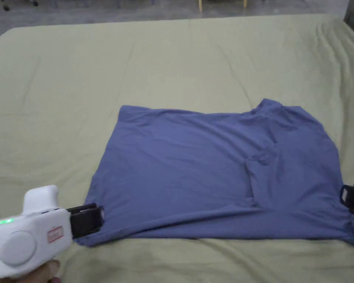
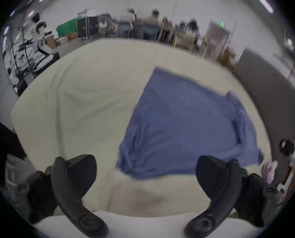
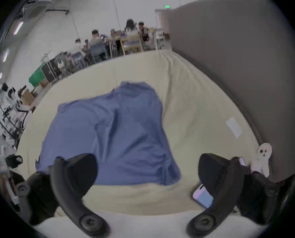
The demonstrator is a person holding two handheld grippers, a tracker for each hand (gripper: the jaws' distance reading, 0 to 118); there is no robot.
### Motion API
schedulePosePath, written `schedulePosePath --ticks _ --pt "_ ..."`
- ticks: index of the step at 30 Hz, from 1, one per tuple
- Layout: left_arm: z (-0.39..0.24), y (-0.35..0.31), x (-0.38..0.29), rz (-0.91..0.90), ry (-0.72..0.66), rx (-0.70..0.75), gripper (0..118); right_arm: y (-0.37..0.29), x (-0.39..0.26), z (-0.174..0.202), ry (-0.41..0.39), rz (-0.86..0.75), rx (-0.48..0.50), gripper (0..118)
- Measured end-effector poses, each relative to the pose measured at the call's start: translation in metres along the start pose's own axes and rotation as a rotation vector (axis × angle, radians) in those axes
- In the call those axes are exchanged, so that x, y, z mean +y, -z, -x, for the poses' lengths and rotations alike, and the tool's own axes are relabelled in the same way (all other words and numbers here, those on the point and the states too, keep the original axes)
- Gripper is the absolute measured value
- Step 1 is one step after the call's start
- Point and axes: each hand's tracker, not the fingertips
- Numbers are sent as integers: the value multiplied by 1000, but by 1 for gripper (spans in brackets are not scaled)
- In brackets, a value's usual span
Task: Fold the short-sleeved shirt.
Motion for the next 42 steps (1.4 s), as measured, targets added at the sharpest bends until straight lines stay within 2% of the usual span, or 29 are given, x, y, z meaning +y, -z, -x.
schedulePosePath --ticks 1,2,5,6,7,8,9,14,15,16,17,18,19,20,21,24,26,27,28,29,30,31,34,36,37,38,39,40,42 --pt "1 0 -5 -24 -12 -49 44 -8 -10 11 -20 -11 4 25" --pt "5 2 -6 -27 -50 -119 0 -6 -15 21 -64 3 -1 3" --pt "16 19 2 63 -35 -22 0 7 -30 23 -76 25 60 3" --pt "24 34 4 76 -32 9 8 9 -31 22 -69 27 62 3" --pt "30 42 8 61 -19 61 63 12 -31 21 -65 26 58 3" --pt "37 54 14 65 -4 75 108 15 -30 19 -63 27 54 3" --pt "43 67 19 110 16 71 118 8 -21 22 -72 23 41 3" --pt "19 110 7 202 140 124 118 8 -10 11 -57 19 15 3" --pt "16 117 5 216 155 152 113 9 -9 10 -57 20 6 3" --pt "13 122 3 216 154 164 79 9 -9 8 -59 24 -7 3" --pt "10 120 2 210 150 152 67 11 -7 3 -64 34 -22 3" --pt "-1 98 6 199 93 -13 54 12 -6 0 -73 45 -39 3" --pt "-13 85 6 189 106 40 46 14 -6 -4 -82 58 -56 3" --pt "-29 74 6 137 223 167 33 20 -5 -13 -86 73 -73 3" --pt "-40 67 5 90 302 128 6 23 -4 -20 -95 85 -92 3" --pt "-33 62 16 103 189 -4 2 34 0 -34 -120 116 -94 3" --pt "-12 69 24 140 -12 -148 2 43 3 -39 -130 136 -4 3" --pt "-3 74 26 144 -57 -138 2 49 5 -43 -118 145 58 5" --pt "3 75 29 147 -78 -135 2 54 7 -47 -97 162 107 48" --pt "8 74 31 126 -51 -126 2 60 8 -46 -83 176 128 104" --pt "-5 64 29 94 -31 -91 2 72 7 -45 -83 219 109 118" --pt "-7 61 30 91 -46 -92 2 76 2 -51 -106 109 98 113" --pt "1 61 34 105 -134 -125 2 99 -9 -44 -177 253 -47 115" --pt "1 61 35 99 -143 -128 2 110 -21 -52 -159 263 -45 114" --pt "-1 60 36 98 -143 -124 2 110 -18 -56 -106 312 -38 105" --pt "2 61 36 97 -149 -123 2 110 -22 -59 -64 371 -12 84" --pt "3 61 37 98 -153 -120 2 108 -26 -61 -35 379 28 46" --pt "3 62 38 96 -165 -123 2 104 -28 -63 -4 339 71 21" --pt "6 62 40 88 -211 -142 2 96 -28 -63 71 295 144 16"
